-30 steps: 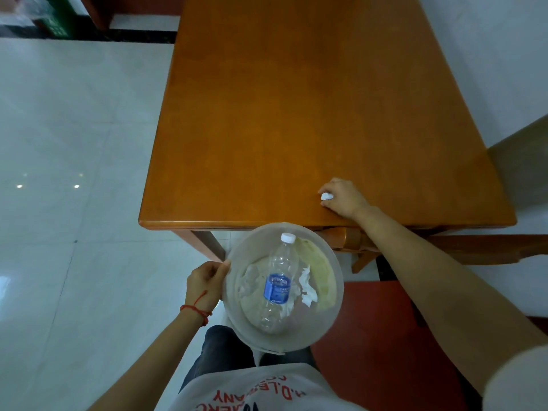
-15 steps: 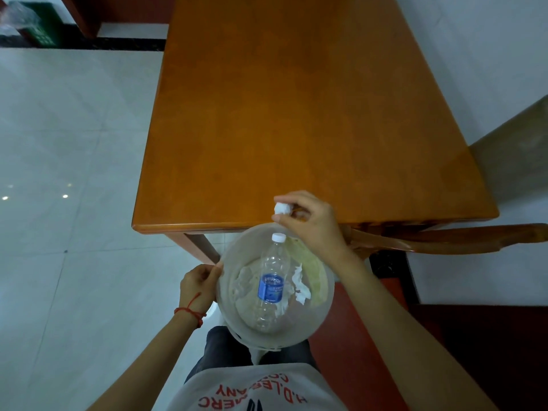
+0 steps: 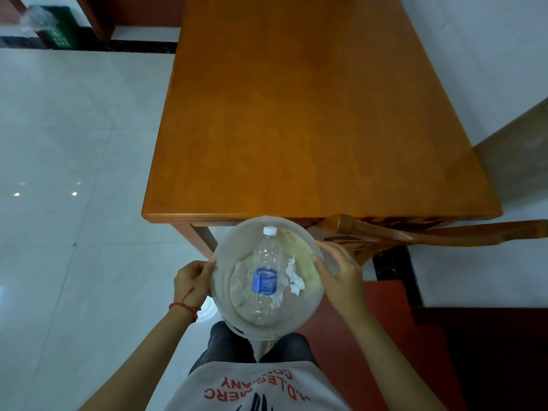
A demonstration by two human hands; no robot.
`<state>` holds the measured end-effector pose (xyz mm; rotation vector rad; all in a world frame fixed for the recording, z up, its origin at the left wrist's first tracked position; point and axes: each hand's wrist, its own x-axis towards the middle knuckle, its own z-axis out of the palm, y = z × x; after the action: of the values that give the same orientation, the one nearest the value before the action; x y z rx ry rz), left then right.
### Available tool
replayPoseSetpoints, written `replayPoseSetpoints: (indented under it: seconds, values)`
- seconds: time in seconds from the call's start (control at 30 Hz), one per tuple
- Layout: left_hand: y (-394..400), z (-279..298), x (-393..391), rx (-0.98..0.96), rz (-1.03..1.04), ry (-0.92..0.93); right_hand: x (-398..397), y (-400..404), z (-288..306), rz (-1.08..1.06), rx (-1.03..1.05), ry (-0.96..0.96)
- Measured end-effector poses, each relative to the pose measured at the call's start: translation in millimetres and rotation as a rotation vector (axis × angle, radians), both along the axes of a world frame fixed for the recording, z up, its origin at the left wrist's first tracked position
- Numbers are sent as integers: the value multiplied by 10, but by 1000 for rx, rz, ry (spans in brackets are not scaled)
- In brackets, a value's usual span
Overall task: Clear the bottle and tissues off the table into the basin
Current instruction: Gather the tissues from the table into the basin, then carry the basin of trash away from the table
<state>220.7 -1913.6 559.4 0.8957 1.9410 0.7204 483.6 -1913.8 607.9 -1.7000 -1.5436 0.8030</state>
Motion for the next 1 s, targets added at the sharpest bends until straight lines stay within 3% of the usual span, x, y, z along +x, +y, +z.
replayPoseSetpoints:
  seconds: [0.13,0.3,0.67,1.0]
  values:
    - [-134,-2,-63,-5,62,-1,179,-170,-197,-120,-219,36]
    - [-356,-38,-117,-8,141,-13,143,-178,-382,-104,-472,267]
    - [-863,-43,-453,-30,334,-39,-349,-141,-407,47,-448,176]
    - [-1454,-60,-1355,-27,507,-50,-1472,-346,-341,183,-443,131]
